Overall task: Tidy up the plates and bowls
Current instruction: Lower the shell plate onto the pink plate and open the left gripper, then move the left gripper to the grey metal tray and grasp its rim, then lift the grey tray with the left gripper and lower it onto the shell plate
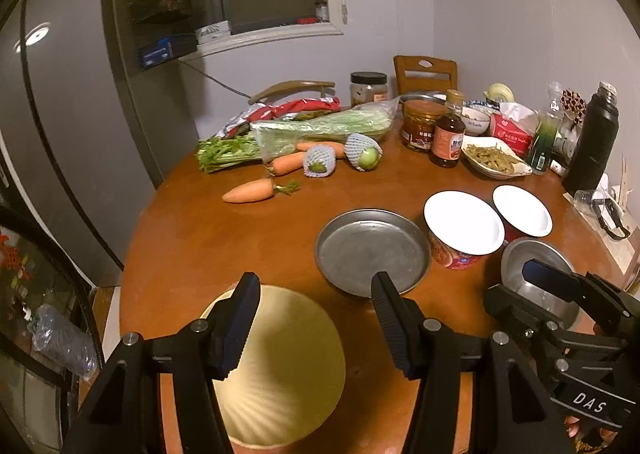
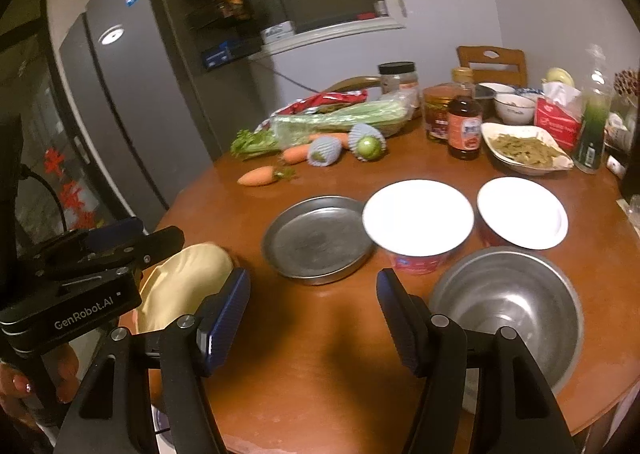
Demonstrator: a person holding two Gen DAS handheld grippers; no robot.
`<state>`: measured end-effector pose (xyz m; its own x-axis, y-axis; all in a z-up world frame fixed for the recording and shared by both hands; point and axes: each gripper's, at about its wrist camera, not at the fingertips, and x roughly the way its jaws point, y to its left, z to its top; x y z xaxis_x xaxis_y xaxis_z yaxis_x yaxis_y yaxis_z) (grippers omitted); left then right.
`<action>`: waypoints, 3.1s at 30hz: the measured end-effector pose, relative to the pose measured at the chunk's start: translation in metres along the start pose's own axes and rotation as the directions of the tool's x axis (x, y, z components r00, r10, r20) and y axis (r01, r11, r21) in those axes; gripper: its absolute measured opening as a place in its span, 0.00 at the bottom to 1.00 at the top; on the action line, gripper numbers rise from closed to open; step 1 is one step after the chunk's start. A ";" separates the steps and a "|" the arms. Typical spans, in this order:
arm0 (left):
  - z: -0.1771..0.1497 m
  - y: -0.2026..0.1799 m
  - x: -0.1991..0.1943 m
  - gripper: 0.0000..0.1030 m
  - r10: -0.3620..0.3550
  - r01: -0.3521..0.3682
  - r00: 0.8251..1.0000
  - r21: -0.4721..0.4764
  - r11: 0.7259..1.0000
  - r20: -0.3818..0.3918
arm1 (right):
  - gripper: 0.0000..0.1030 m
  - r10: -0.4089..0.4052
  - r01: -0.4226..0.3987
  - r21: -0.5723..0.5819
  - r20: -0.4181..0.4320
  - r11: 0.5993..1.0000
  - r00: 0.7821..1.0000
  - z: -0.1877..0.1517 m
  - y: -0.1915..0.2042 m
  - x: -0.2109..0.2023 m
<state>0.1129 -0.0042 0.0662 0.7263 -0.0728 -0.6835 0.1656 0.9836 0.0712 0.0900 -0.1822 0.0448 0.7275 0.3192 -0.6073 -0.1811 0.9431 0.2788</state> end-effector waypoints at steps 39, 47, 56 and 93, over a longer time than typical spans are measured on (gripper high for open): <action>0.039 0.009 0.157 0.56 -0.040 0.043 0.972 0.009 0.999 -0.230 | 0.66 -0.013 0.043 0.192 -0.154 0.980 0.988 0.014 -0.017 0.102; 0.039 0.011 0.170 0.56 -0.048 0.052 0.961 0.007 0.999 -0.273 | 0.66 -0.056 0.111 0.194 -0.269 0.975 0.962 0.013 -0.016 0.129; 0.029 0.011 0.193 0.32 -0.073 0.074 0.936 -0.009 0.997 -0.345 | 0.65 -0.066 0.109 0.154 -0.258 0.982 0.964 0.010 -0.012 0.149; 0.025 0.053 0.073 0.19 -0.037 0.033 0.992 -0.035 0.999 -0.119 | 0.43 0.041 -0.037 0.087 -0.047 0.995 0.998 0.026 0.041 0.075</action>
<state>0.1914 0.0384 0.0382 0.6348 -0.0885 -0.7676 0.1660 0.9858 0.0236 0.1541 -0.1224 0.0300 0.6877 0.3618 -0.6295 -0.1493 0.9189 0.3650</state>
